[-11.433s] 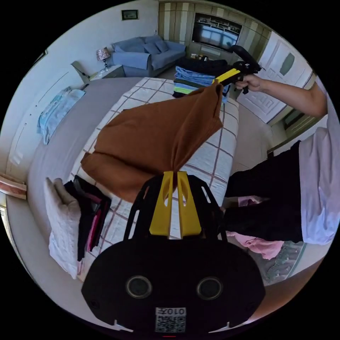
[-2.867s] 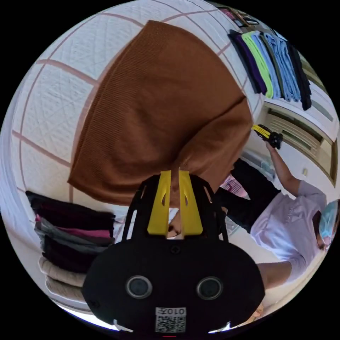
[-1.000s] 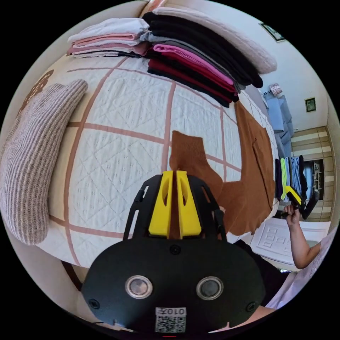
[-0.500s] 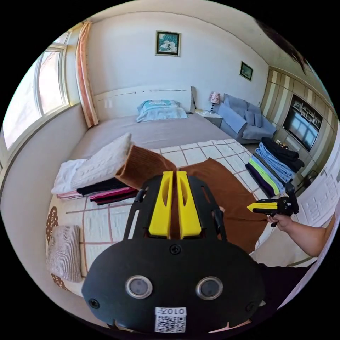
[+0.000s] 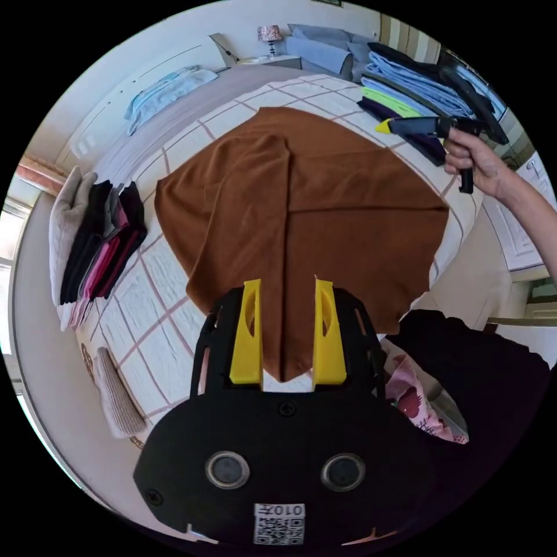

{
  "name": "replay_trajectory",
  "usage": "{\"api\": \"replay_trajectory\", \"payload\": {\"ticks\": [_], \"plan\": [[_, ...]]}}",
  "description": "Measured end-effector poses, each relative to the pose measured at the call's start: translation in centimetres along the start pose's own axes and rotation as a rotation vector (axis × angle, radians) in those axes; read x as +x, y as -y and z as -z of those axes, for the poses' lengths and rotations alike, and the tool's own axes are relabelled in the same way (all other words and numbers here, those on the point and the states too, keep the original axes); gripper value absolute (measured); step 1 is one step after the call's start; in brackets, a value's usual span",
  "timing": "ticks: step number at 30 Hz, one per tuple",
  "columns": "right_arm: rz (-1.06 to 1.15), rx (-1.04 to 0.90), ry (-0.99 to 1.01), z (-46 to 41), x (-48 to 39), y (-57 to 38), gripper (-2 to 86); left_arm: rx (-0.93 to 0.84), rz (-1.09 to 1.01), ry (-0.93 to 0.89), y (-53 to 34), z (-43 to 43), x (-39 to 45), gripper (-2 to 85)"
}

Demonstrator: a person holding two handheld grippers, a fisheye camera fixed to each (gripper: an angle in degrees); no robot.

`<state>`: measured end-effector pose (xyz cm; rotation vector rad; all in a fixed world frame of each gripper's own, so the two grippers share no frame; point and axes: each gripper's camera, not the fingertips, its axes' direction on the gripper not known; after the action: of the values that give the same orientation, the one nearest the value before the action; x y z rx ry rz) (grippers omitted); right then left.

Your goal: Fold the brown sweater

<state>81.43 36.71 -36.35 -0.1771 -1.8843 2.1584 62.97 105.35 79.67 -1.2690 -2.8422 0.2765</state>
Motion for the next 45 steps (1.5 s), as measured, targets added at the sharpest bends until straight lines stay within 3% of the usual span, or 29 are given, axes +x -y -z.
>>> {"api": "replay_trajectory", "payload": {"ticks": [4,7,10,15,20,24,28,30,35,38,40,43,45], "plan": [[-0.093,-0.022,0.061,-3.8,0.9,5.5,10.4,-0.176,0.081,0.036,-5.7,-3.1,-2.1,13.6],[-0.125,-0.027,-0.009,-7.0,0.9,10.5,11.2,-0.258,0.120,0.001,-7.3,-5.3,-2.3,13.7],[-0.039,-0.043,-0.155,-10.1,-0.2,15.2,11.2,-0.247,0.122,-0.039,-7.2,-6.3,-1.4,13.5],[0.118,-0.296,-0.287,-17.6,-1.9,18.9,6.7,-0.257,0.109,-0.040,-6.6,-7.6,-0.1,12.0],[0.217,-0.225,-0.417,-12.7,-6.0,19.2,4.7,-0.278,0.104,-0.088,-7.2,-8.7,0.0,9.7],[0.145,-0.237,-0.512,-8.8,-4.3,19.1,5.0,-0.279,0.073,-0.093,-7.3,-8.9,0.5,8.9],[0.220,-0.381,-0.367,-13.3,-1.9,18.2,6.3,-0.288,0.034,-0.087,-7.1,-9.3,1.5,9.4],[0.222,-0.507,-0.459,-15.8,-0.9,17.1,7.0,-0.286,0.023,-0.096,-7.3,-9.0,1.5,9.9],[0.048,-0.322,-0.542,-11.8,0.0,12.7,5.8,-0.255,0.064,-0.078,-8.2,-6.4,-0.9,11.4],[0.147,-0.131,-0.419,-9.9,-2.0,9.1,5.4,-0.173,0.014,-0.068,-7.1,-5.0,-1.2,11.8],[0.239,-0.141,-0.352,-11.2,-3.1,7.7,5.6,-0.169,-0.040,-0.048,-6.2,-5.1,-0.4,12.0],[0.289,-0.383,-0.298,-16.8,-2.9,6.3,5.9,-0.221,-0.103,-0.060,-6.0,-7.0,2.0,12.3],[0.294,-0.292,-0.282,-15.8,-2.9,6.2,6.0,-0.250,-0.222,-0.028,-6.2,-7.7,4.6,12.5]]}}
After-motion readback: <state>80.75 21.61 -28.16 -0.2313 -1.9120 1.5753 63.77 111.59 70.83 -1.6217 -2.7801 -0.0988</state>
